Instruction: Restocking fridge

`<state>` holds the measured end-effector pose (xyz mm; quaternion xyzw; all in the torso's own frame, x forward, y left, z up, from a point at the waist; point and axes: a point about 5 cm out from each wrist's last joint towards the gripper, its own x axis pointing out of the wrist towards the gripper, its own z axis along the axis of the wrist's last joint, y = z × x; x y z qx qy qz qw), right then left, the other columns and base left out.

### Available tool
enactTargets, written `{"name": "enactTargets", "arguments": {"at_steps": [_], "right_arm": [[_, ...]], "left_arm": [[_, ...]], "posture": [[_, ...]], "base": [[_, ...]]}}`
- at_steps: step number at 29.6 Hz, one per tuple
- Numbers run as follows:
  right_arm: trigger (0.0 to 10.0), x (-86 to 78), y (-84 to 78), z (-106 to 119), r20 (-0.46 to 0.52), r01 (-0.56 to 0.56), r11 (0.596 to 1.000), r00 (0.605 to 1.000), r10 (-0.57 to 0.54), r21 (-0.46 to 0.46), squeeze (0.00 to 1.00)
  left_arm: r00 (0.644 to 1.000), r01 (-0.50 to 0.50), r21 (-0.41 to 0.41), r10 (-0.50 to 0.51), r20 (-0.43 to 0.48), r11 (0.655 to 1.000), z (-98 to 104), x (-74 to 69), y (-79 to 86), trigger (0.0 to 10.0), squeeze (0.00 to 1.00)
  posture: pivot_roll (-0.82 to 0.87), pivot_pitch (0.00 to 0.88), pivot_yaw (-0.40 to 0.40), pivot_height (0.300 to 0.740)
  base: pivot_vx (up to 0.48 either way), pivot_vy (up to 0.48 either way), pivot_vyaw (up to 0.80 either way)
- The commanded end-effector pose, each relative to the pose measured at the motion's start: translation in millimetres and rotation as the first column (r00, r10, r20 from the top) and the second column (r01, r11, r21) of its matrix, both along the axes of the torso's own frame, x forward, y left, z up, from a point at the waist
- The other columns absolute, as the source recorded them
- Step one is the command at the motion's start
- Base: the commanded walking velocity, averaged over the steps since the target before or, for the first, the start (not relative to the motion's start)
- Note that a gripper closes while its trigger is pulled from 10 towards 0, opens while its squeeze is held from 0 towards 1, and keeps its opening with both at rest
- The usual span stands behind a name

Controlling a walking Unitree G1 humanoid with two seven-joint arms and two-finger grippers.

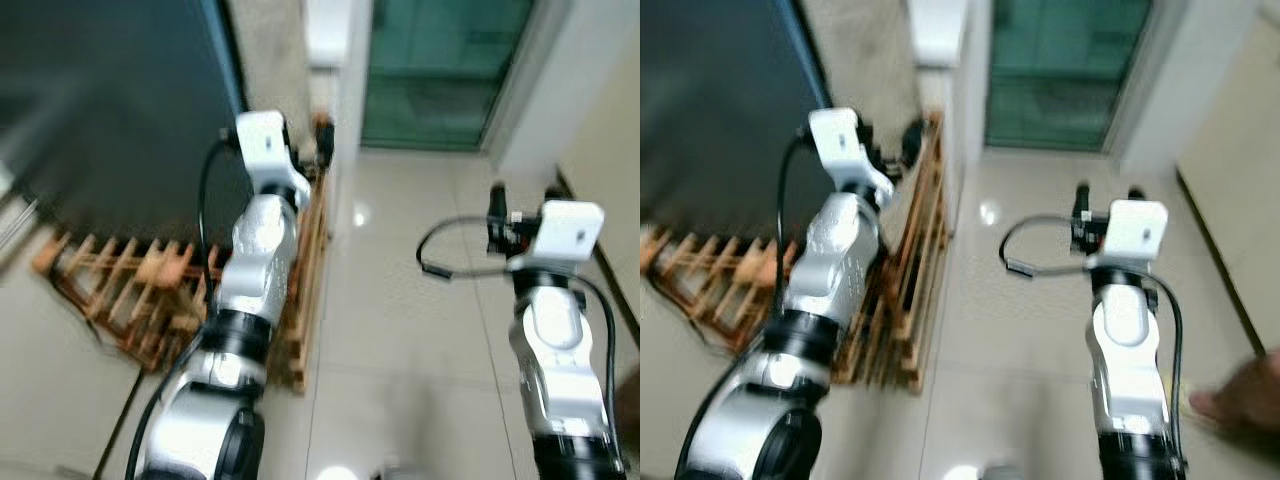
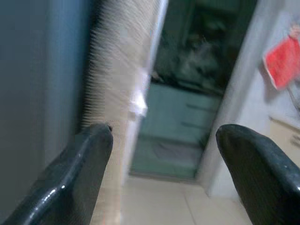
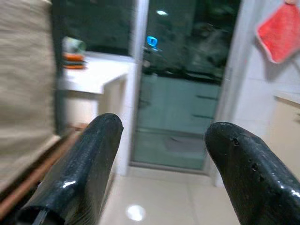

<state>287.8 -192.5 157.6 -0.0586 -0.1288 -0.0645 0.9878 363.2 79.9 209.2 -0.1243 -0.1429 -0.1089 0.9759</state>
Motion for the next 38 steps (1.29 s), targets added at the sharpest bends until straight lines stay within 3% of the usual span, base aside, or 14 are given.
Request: {"name": "enactTargets", "arguments": {"at_steps": [1, 4, 12, 19, 28, 38], "right_arm": [[10.0, -1.5, -3.9, 5, 0.024, 0.012, 1.0, 1.0, -0.011, -0.015, 0.0], [10.0, -0.5, -3.2, 5, 0.024, 0.01, 1.0, 1.0, -0.01, -0.015, 0.0], [10.0, 0.7, -0.6, 6, 0.028, 0.0, 1.0, 1.0, 0.001, -0.013, 0.0], [10.0, -3.6, -0.5, 7, 0.033, -0.021, 1.0, 0.999, 0.021, -0.004, 0.0], [10.0, -13.1, -0.5, 4, 0.02, -0.014, 1.0, 1.0, 0.014, -0.001, 0.0], [10.0, -16.2, 1.5, 2, 0.015, -0.009, 1.0, 1.0, 0.009, 0.006, 0.0]], "left_arm": [[0.999, -0.016, 0.002, 0.016, 0.037, 1.0, 7, -1.9, 3.5, 10.0, 0.0], [1.0, -0.03, 0.002, 0.03, -0.004, 1.0, 4, 0.6, 7.7, 10.0, 0.0], [0.997, 0.003, 0.003, -0.003, -0.077, 1.0, -1, 10.7, -2.0, 10.0, 0.0], [0.989, -0.009, 0.015, 0.011, -0.145, 1.0, 2, 28.2, -5.8, 10.0, 0.0], [0.986, 0.009, 0.012, -0.007, -0.166, 1.0, 11, 39.0, -13.2, 10.0, 0.0], [0.986, 0.057, -0.006, -0.057, -0.157, 0.998, 17, 40.4, -25.4, 10.0, 0.0]], "posture": [[-0.21, 0.0, 0.048, 0.74], [-0.2, 0.0, 0.046, 0.74], [-0.2, 0.0, 0.043, 0.74], [-0.22, 0.0, 0.056, 0.74], [-0.24, 0.0, 0.075, 0.74], [-0.24, 0.001, 0.086, 0.74]], "base": [[0.0, 0.0, 0.0], [0.0, 0.0, 0.0], [0.0, 0.0, 0.0], [0.0, 0.0, 0.0], [0.0, 0.0, 0.0], [0.0, 0.0, 0.0]]}}
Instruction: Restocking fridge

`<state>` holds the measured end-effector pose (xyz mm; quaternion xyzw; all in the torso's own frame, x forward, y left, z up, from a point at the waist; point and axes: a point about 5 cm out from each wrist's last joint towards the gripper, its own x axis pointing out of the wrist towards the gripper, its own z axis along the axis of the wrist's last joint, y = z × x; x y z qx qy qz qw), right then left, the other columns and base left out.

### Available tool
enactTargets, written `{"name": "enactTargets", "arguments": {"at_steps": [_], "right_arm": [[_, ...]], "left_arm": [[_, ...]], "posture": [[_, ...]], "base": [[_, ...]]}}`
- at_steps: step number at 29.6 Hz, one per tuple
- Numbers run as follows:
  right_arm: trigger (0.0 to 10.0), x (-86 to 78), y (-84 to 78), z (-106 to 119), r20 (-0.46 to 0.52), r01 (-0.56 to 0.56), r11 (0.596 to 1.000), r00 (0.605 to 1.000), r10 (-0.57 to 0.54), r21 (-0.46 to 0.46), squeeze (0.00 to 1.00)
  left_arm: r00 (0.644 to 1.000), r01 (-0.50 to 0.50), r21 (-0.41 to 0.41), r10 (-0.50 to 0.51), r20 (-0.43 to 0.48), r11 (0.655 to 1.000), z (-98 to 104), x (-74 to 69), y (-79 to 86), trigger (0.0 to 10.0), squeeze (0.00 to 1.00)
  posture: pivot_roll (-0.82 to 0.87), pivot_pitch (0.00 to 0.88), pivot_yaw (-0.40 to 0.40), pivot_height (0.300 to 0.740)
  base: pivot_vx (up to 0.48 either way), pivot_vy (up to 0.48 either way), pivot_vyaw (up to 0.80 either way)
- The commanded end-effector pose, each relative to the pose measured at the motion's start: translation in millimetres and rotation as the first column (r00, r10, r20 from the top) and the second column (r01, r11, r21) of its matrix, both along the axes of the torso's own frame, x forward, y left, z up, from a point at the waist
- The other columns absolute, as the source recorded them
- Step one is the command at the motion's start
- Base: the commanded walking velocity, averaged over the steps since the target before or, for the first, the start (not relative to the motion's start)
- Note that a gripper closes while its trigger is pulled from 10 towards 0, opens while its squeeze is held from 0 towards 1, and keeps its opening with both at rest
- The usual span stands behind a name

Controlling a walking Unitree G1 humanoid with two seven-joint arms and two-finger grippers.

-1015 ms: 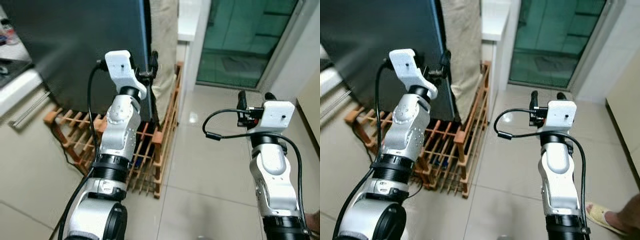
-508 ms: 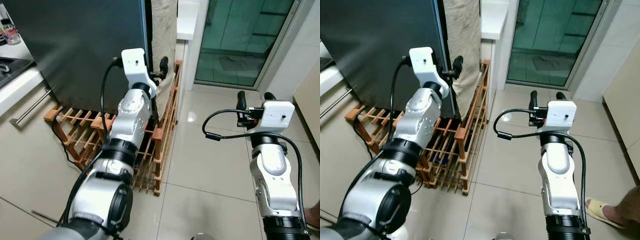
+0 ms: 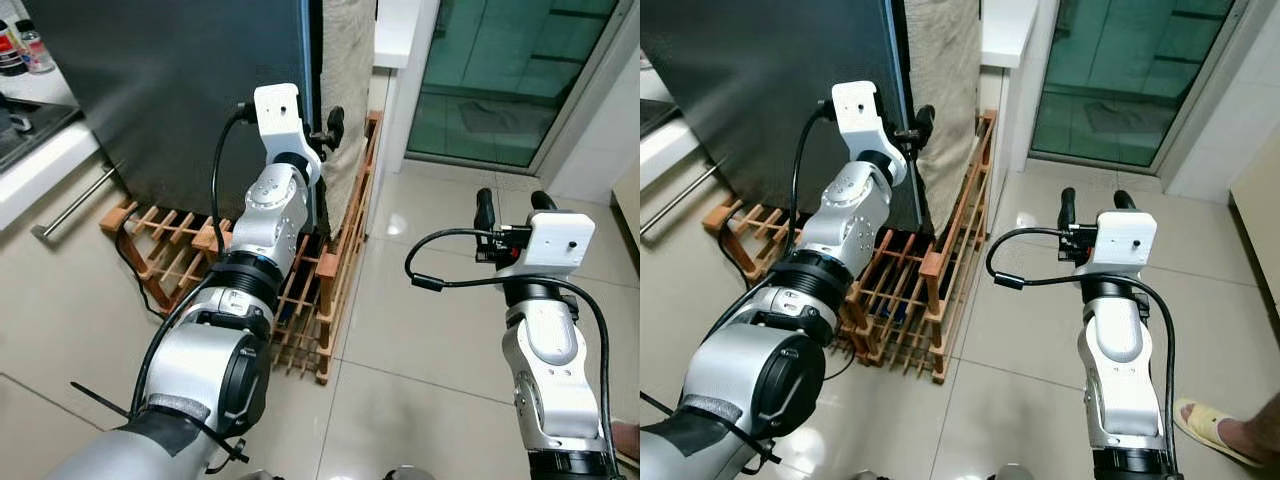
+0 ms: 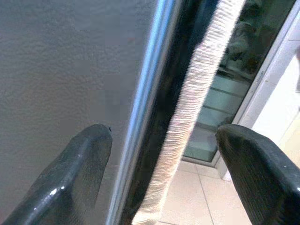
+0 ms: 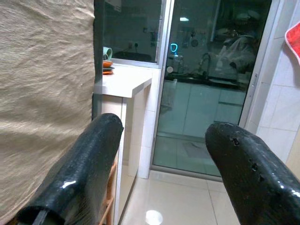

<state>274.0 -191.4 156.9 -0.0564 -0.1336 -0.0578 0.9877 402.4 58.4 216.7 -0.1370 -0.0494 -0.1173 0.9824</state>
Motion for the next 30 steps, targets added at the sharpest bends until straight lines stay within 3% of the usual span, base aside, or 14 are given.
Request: {"name": "enactTargets", "arguments": {"at_steps": [1, 17, 30], "right_arm": [[10.0, -2.9, 0.4, 3, 0.003, 0.006, 1.0, 1.0, -0.006, 0.005, 0.0], [10.0, -6.4, 3.6, 4, 0.002, 0.007, 1.0, 1.0, -0.007, 0.007, 0.0], [10.0, -13.8, -0.8, 4, -0.008, 0.03, 1.0, 1.0, -0.03, 0.001, 0.0]], "left_arm": [[0.999, 0.022, -0.005, -0.021, 0.031, 1.0, 11, 1.3, -5.6, 10.0, 0.0], [0.998, 0.05, 0.012, -0.05, -0.027, 0.999, -1, -0.8, -25.4, 10.0, 0.0], [0.996, 0.08, -0.003, -0.08, -0.032, 0.997, 4, -1.5, -36.9, 10.0, 0.0]], "posture": [[-0.24, 0.001, 0.086, 0.74], [-0.25, 0.016, 0.098, 0.74], [-0.27, 0.04, 0.106, 0.74]], "base": [[0.0, 0.0, 0.0], [0.0, 0.0, 0.0], [0.0, 0.0, 0.0]]}}
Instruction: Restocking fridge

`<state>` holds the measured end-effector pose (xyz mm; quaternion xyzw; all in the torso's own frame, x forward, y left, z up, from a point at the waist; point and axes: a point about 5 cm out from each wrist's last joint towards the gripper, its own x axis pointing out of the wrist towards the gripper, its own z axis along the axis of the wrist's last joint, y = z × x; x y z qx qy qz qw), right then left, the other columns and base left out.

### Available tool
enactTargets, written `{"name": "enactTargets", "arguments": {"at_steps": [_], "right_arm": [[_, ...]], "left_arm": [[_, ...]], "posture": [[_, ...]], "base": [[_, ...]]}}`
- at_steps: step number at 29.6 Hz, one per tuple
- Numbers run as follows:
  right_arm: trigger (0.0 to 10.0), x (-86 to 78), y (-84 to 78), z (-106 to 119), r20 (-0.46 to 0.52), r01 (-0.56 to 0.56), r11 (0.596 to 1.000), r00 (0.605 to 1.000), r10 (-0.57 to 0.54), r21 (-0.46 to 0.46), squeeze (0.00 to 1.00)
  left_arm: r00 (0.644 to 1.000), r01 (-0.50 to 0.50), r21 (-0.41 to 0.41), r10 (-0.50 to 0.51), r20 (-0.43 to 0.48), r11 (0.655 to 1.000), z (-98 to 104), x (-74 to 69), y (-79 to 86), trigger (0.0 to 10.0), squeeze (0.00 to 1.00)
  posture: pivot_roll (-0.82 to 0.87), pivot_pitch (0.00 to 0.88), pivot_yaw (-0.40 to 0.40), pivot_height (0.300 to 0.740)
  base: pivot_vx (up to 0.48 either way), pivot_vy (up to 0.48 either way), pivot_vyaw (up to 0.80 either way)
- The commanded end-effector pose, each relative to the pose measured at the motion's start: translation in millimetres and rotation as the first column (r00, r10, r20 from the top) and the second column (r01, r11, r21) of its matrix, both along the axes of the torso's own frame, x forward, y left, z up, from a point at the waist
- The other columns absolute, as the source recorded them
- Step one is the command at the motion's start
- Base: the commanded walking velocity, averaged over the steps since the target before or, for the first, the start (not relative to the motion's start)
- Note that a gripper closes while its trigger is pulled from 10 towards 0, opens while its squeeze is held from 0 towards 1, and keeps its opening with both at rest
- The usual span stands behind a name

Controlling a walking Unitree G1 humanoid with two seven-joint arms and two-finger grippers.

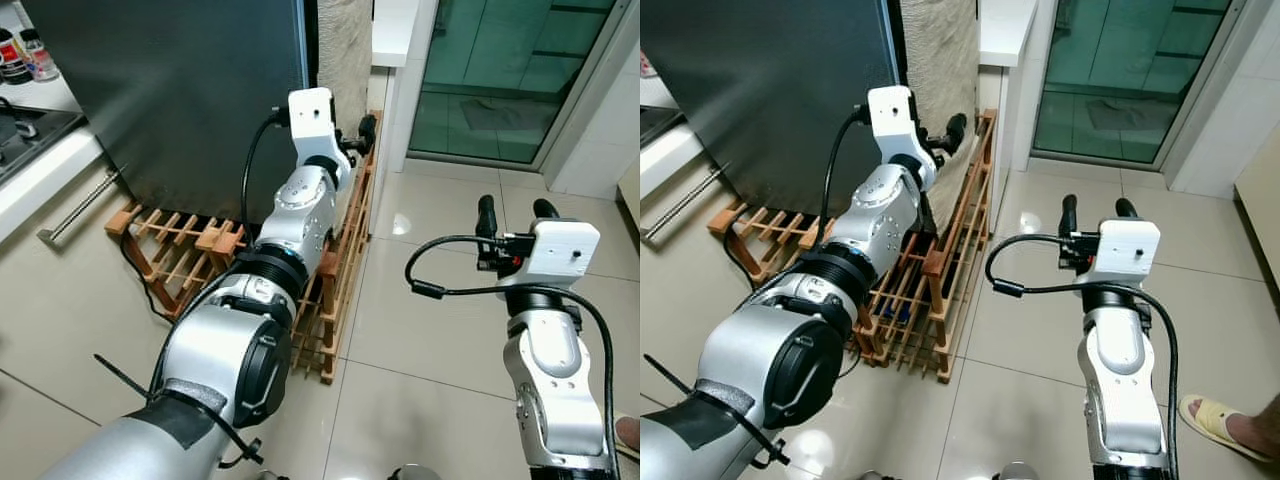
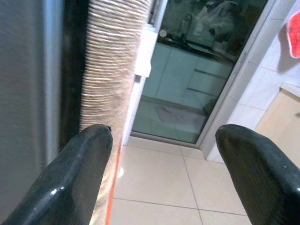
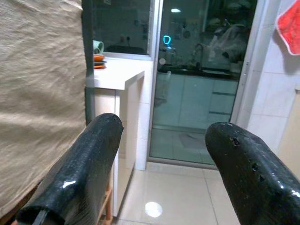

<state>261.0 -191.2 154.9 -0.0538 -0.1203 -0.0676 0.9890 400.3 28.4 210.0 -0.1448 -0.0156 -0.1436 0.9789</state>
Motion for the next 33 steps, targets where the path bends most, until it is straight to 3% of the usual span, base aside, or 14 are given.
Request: {"name": "enactTargets", "arguments": {"at_steps": [1, 4, 6, 7, 9, 12, 13, 16, 17, 21, 25, 26, 27, 33], "right_arm": [[10.0, -1.2, -0.8, 5, 0.017, 0.01, 1.0, 1.0, -0.01, -0.009, 0.0], [10.0, -2.7, -0.5, 7, 0.021, 0.011, 1.0, 1.0, -0.011, -0.01, 0.0], [10.0, -7.2, -1.0, 9, 0.036, 0.017, 1.0, 0.999, -0.017, -0.016, 0.0], [10.0, -14.6, -1.1, 13, 0.062, 0.024, 0.999, 0.998, -0.023, -0.026, 0.0], [10.0, -30.8, 0.6, 22, 0.125, 0.03, 0.998, 0.992, -0.024, -0.052, 0.0], [10.0, -40.3, -1.2, 23, 0.144, 0.048, 0.997, 0.989, -0.039, -0.064, 0.0], [10.0, -40.3, -1.2, 23, 0.144, 0.048, 0.997, 0.989, -0.039, -0.064, 0.0], [10.0, -45.1, -9.8, 14, 0.12, 0.09, 0.995, 0.989, -0.083, -0.048, 0.0], [10.0, -48.5, -14.5, 11, 0.117, 0.105, 0.993, 0.988, -0.097, -0.061, 0.0], [10.0, -51.6, -16.8, 18, 0.14, 0.099, 0.991, 0.987, -0.085, -0.095, 0.0], [10.0, -52.5, -8.4, 40, 0.212, 0.052, 0.988, 0.977, -0.02, -0.145, 0.0], [10.0, -52.5, -8.4, 40, 0.212, 0.052, 0.988, 0.977, -0.02, -0.145, 0.0], [10.0, -49.7, -3.3, 44, 0.229, 0.037, 0.989, 0.974, -0.004, -0.142, 0.0], [10.0, -46.8, -0.4, 43, 0.223, 0.038, 0.99, 0.975, -0.007, -0.138, 0.0]], "left_arm": [[0.999, 0.026, 0.011, -0.026, 0.032, 1.0, 10, 0.2, -7.1, 10.0, 0.0], [0.998, 0.038, 0.024, -0.039, 0.047, 0.999, 7, -0.5, -3.0, 10.0, 0.0], [0.994, 0.048, 0.05, -0.052, 0.091, 0.998, 0, -2.8, 10.1, 10.0, 0.0], [0.988, 0.043, 0.067, -0.053, 0.146, 0.997, -7, -8.4, 30.1, 10.0, 0.0], [0.963, -0.004, 0.106, -0.025, 0.268, 0.994, -13, -31.8, 66.5, 10.0, 0.0], [0.919, -0.038, 0.148, -0.023, 0.393, 0.988, -12, -60.9, 81.7, 10.0, 0.0], [0.919, -0.038, 0.148, -0.023, 0.393, 0.988, -12, -60.9, 81.7, 10.0, 0.0], [0.904, -0.072, 0.18, -0.012, 0.427, 0.981, -26, -84.2, 89.9, 10.0, 0.0], [0.917, -0.12, 0.206, 0.029, 0.397, 0.971, -42, -96.8, 104.5, 10.0, 0.0], [0.93, -0.138, 0.185, 0.063, 0.362, 0.973, -42, -112.0, 119.8, 10.0, 0.0], [0.901, -0.166, 0.071, 0.122, 0.417, 0.984, 2, -117.6, 120.0, 10.0, 0.0], [0.901, -0.166, 0.071, 0.122, 0.417, 0.984, 2, -117.6, 120.0, 10.0, 0.0], [0.892, -0.152, 0.032, 0.124, 0.435, 0.988, 16, -115.1, 110.3, 10.0, 0.0], [0.915, -0.12, 0.065, 0.084, 0.395, 0.991, 10, -114.3, 98.8, 10.0, 0.0]], "posture": [[-0.28, 0.036, 0.112, 0.74], [-0.28, 0.029, 0.116, 0.74], [-0.27, 0.026, 0.114, 0.74], [-0.26, 0.015, 0.107, 0.74], [-0.23, 0.005, 0.094, 0.74], [-0.22, 0.0, 0.082, 0.74], [-0.22, 0.0, 0.082, 0.74], [-0.2, 0.0, 0.061, 0.74], [-0.19, 0.0, 0.05, 0.74], [-0.18, 0.0, 0.034, 0.74], [-0.17, 0.0, 0.016, 0.74], [-0.17, 0.0, 0.016, 0.74], [-0.17, 0.0, 0.016, 0.74], [-0.18, 0.0, 0.029, 0.74]], "base": [[0.0, 0.0, 0.0], [0.0, 0.0, 0.0], [0.0, 0.0, 0.0], [0.0, 0.0, 0.0], [0.0, 0.0, 0.0], [0.0, 0.0, 0.0], [0.0, 0.0, 0.0], [0.0, 0.0, 0.0], [0.0, 0.0, 0.0], [0.0, 0.0, 0.0], [0.0, 0.0, 0.0], [0.0, 0.0, 0.0], [0.0, 0.0, 0.0], [0.0, 0.0, 0.0]]}}
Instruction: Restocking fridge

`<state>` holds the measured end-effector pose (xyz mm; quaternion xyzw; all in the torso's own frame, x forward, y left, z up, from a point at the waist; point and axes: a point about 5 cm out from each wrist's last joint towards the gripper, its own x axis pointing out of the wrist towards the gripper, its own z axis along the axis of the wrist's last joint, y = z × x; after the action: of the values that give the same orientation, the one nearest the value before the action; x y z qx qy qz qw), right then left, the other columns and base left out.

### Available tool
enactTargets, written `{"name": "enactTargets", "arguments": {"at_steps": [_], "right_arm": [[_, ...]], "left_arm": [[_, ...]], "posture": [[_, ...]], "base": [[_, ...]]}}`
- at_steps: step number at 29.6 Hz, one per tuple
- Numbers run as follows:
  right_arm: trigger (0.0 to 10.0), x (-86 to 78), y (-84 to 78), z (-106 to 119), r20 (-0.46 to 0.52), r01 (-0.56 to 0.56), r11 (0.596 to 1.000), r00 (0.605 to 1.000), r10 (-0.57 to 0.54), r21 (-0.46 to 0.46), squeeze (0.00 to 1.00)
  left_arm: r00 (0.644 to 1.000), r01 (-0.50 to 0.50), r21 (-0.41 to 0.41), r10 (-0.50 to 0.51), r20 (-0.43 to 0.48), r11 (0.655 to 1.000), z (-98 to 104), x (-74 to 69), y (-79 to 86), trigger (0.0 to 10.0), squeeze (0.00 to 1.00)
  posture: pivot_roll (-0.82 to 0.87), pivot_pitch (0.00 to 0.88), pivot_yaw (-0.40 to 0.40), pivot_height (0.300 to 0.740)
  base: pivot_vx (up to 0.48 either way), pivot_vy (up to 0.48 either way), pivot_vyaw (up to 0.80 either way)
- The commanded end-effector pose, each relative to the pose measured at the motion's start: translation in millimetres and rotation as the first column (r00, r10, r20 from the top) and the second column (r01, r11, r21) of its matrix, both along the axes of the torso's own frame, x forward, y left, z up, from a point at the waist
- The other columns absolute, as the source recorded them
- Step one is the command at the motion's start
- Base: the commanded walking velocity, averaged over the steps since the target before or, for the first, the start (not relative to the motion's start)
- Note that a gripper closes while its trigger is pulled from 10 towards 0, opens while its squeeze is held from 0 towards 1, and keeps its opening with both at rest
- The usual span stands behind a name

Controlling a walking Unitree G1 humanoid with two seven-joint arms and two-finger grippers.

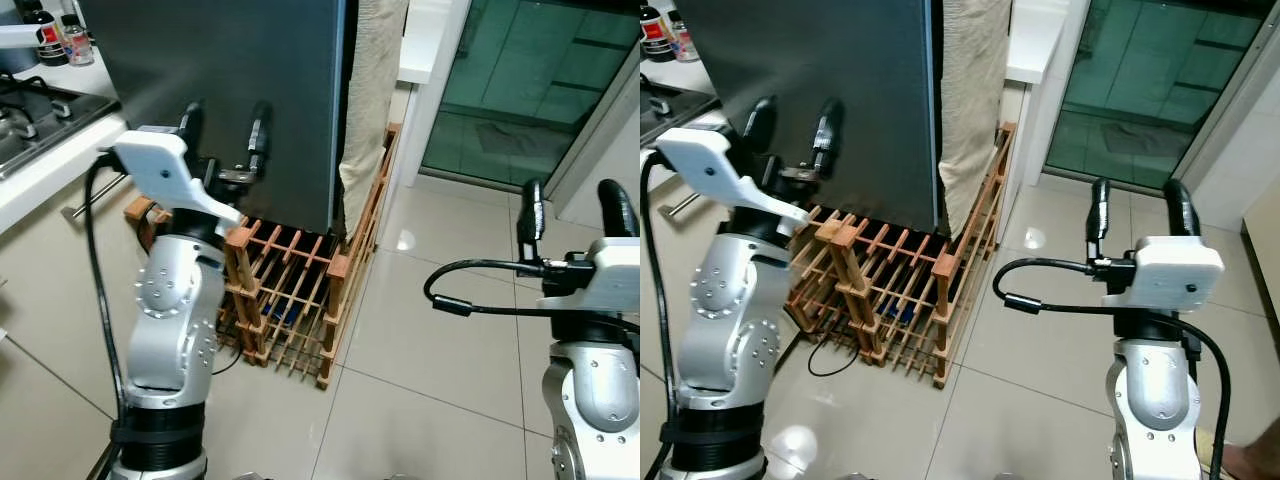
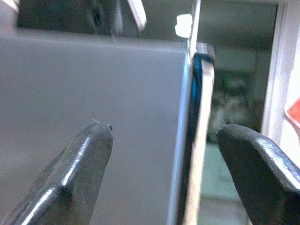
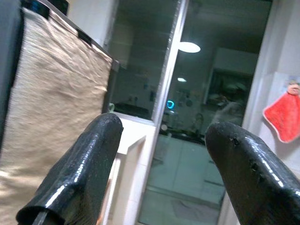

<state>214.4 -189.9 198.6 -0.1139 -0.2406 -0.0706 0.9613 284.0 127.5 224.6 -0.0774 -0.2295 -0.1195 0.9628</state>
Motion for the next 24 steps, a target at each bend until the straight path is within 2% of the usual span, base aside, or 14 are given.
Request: {"name": "enactTargets", "arguments": {"at_steps": [1, 7, 14, 22, 24], "right_arm": [[10.0, -0.4, -1.9, -1, -0.017, 0.016, 1.0, 1.0, -0.016, -0.003, 0.0], [10.0, 3.8, -3.1, 3, -0.006, 0.032, 0.999, 0.999, -0.032, -0.018, 0.0], [10.0, 11.0, 0.6, 28, 0.101, 0.02, 0.998, 0.995, -0.013, -0.065, 0.0], [10.0, 12.5, 3.9, 30, 0.112, 0.004, 0.996, 0.994, 0.006, -0.086, 0.0], [10.0, 13.8, 3.6, 29, 0.106, 0.004, 0.996, 0.994, 0.005, -0.087, 0.0]], "left_arm": [[0.999, 0.002, 0.021, -0.001, -0.044, 1.0, -6, 2.2, -0.5, 10.0, 0.0], [0.998, 0.012, -0.037, -0.014, -0.055, 0.999, 1, 5.9, -4.0, 10.0, 0.0], [1.0, -0.023, -0.047, 0.022, -0.018, 0.999, 10, 4.9, -1.3, 10.0, 0.0], [0.999, -0.045, -0.044, 0.045, -0.019, 0.998, 11, 5.3, 0.1, 10.0, 0.0], [0.998, -0.064, -0.051, 0.063, -0.025, 0.997, 11, 6.6, 1.8, 10.0, 0.0]], "posture": [[-0.18, 0.0, 0.029, 0.74], [-0.19, 0.0, 0.043, 0.74], [-0.2, 0.0, 0.043, 0.74], [-0.2, 0.0, 0.038, 0.74], [-0.2, 0.0, 0.036, 0.74]], "base": [[0.0, 0.0, 0.0], [0.231, -0.37, 0.0], [0.428, 0.0, 0.0], [0.456, 0.0, 0.0], [0.0, 0.0, 0.0]]}}
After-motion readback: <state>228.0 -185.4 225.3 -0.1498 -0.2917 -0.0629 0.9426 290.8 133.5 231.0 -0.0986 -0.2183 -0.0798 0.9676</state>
